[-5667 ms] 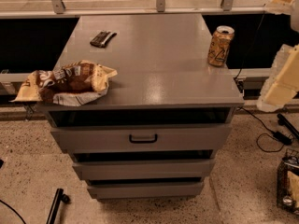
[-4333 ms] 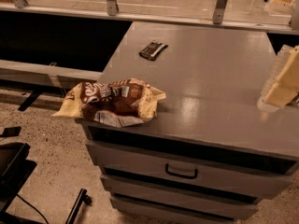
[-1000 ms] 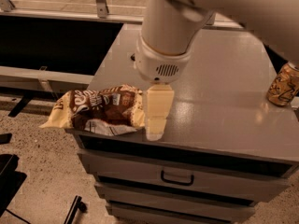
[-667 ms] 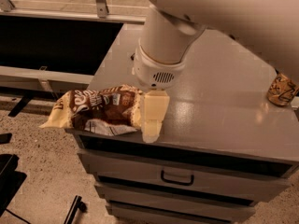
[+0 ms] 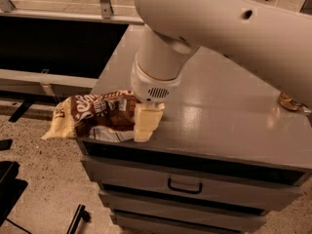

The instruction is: Pick brown chip bag

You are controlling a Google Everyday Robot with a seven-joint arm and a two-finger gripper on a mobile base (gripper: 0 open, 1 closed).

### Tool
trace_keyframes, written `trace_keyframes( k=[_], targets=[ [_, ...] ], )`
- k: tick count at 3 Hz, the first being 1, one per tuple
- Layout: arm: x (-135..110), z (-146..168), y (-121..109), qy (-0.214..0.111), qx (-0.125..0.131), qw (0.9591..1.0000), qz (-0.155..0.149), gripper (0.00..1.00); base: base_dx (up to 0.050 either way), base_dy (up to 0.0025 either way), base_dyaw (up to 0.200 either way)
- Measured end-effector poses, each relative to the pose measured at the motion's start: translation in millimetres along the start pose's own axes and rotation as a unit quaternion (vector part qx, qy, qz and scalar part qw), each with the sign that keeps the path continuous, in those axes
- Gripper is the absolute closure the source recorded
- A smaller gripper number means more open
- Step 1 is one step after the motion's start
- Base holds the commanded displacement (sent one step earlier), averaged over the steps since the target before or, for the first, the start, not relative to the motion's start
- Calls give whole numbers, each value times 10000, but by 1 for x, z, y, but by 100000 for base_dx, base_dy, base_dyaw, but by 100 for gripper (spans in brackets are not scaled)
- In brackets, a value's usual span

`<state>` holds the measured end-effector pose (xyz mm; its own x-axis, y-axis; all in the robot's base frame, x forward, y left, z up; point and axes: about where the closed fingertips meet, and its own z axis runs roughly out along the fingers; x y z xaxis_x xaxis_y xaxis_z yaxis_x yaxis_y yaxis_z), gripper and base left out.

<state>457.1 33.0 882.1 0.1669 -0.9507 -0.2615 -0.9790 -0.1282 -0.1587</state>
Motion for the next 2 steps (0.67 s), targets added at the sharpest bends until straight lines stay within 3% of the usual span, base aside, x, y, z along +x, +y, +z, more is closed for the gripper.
trace_keyframes(
  k=[2],
  targets=[
    [-5,14,3,418,-47,9991,85,85,0,0,0]
  ],
)
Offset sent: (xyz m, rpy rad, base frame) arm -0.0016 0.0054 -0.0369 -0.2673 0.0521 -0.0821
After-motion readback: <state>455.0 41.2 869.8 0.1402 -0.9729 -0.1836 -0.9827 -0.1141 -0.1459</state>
